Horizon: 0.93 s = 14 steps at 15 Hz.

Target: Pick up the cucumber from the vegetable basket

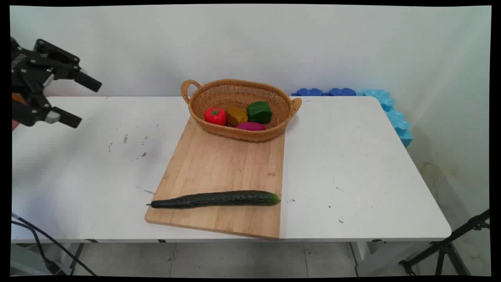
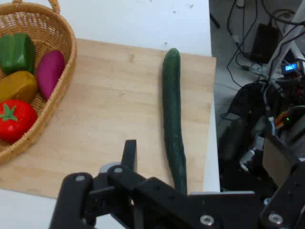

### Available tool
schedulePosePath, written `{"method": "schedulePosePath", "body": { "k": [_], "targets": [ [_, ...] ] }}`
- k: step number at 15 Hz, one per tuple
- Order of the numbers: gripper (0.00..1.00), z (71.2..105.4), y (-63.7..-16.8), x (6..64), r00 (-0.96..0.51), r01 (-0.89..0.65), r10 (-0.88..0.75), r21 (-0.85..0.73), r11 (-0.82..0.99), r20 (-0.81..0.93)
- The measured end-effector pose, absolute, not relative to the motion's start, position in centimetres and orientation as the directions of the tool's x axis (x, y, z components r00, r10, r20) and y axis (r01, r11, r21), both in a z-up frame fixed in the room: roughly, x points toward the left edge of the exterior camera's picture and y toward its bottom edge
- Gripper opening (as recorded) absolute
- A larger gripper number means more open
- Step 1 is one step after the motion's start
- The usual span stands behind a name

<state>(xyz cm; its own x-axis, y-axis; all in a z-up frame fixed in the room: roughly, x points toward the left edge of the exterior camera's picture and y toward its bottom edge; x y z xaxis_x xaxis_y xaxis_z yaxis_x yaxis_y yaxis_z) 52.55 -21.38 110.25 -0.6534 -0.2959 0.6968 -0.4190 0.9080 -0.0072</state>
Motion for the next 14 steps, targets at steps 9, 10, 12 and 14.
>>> {"method": "schedulePosePath", "body": {
  "k": [9,10,12,14],
  "targets": [
    [1.00,109.3,-25.9,47.4,-0.626,-0.518,-0.333,-0.056,0.854,0.705],
    [1.00,109.1,-26.7,46.4,-0.622,-0.532,-0.341,-0.061,0.845,0.705],
    [1.00,108.7,-28.3,44.8,-0.614,-0.557,-0.357,-0.066,0.828,0.704],
    [1.00,108.3,-30.2,43.1,-0.605,-0.582,-0.373,-0.071,0.810,0.703]
  ]
}}
